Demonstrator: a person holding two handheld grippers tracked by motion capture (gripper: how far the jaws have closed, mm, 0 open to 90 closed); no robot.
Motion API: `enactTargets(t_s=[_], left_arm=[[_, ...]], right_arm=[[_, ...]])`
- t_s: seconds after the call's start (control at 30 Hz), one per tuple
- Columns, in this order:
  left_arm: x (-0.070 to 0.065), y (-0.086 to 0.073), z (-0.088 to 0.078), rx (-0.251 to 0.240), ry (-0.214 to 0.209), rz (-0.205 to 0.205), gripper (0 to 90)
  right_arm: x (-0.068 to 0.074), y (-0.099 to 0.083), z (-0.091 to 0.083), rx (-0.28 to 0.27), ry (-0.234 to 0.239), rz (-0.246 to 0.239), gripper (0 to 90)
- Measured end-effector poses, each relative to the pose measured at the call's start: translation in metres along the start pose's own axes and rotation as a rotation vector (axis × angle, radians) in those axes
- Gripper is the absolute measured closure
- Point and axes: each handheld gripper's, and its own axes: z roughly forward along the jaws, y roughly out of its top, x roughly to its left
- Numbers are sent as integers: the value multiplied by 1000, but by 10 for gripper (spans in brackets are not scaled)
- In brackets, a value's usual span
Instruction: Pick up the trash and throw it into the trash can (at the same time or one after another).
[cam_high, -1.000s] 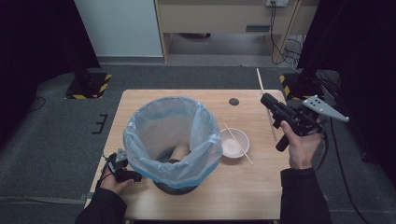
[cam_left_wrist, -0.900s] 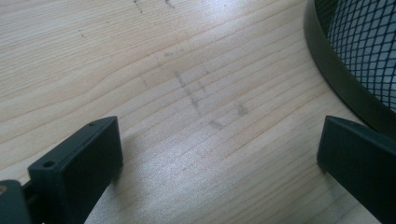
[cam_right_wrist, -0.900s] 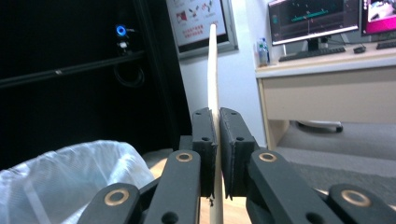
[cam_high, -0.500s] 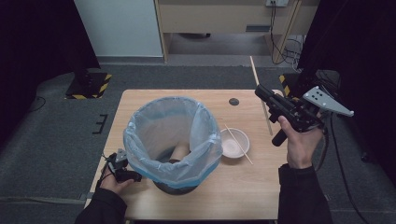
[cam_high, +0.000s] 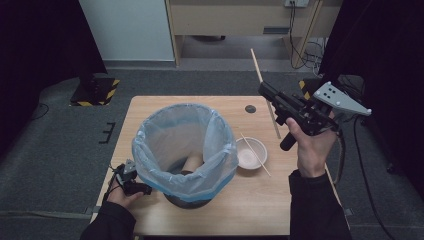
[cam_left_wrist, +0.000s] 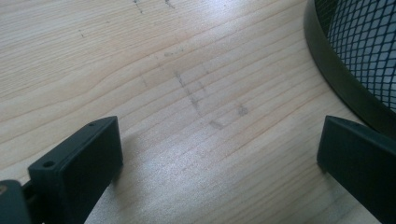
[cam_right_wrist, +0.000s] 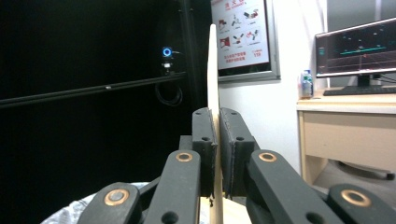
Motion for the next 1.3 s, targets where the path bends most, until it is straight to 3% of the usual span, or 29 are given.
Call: enactTargets(t_s=[0.27,0.8,0.9,1.3], left_arm=[[0,0,0,0,0,0,0],[0,0,0,0,0,0,0],[0,0,0,0,0,-1,0],[0,0,0,0,-1,1,0]], right_arm=[[18,0,18,18,56,-6,856],[51,-7,53,40,161,23,856],[55,-11,60,45,184,48,856],[63,-32,79,106,196,56,856]])
